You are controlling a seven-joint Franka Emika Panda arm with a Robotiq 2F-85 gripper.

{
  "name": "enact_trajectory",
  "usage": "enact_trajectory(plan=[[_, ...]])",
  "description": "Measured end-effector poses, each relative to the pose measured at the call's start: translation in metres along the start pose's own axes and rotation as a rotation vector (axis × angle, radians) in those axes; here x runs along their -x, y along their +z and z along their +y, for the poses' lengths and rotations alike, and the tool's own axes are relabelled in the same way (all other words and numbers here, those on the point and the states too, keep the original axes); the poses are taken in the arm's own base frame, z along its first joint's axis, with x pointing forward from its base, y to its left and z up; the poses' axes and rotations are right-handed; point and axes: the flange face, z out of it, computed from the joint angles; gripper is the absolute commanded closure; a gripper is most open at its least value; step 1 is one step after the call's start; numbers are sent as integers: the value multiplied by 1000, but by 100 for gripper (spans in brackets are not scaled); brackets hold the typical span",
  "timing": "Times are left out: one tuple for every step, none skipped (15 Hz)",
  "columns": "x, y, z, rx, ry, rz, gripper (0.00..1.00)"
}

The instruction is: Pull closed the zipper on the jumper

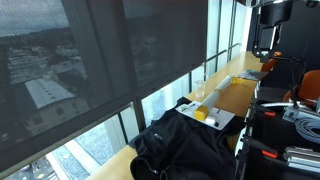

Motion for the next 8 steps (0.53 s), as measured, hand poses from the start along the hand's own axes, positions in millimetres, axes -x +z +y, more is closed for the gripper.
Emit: enact_trajectory(plan=[[-4, 3, -1, -2, -3, 13, 0], [-8, 6, -3, -5, -4, 27, 0], [-14, 10, -4, -9, -5, 45, 0], [-21, 15, -5, -13, -5, 66, 0], [-28, 19, -7, -18, -6, 88, 0], [-37, 24, -8, -23, -7, 111, 0], [-46, 30, -10, -27, -9, 132, 0], [-55, 35, -13, -31, -12, 150, 0]])
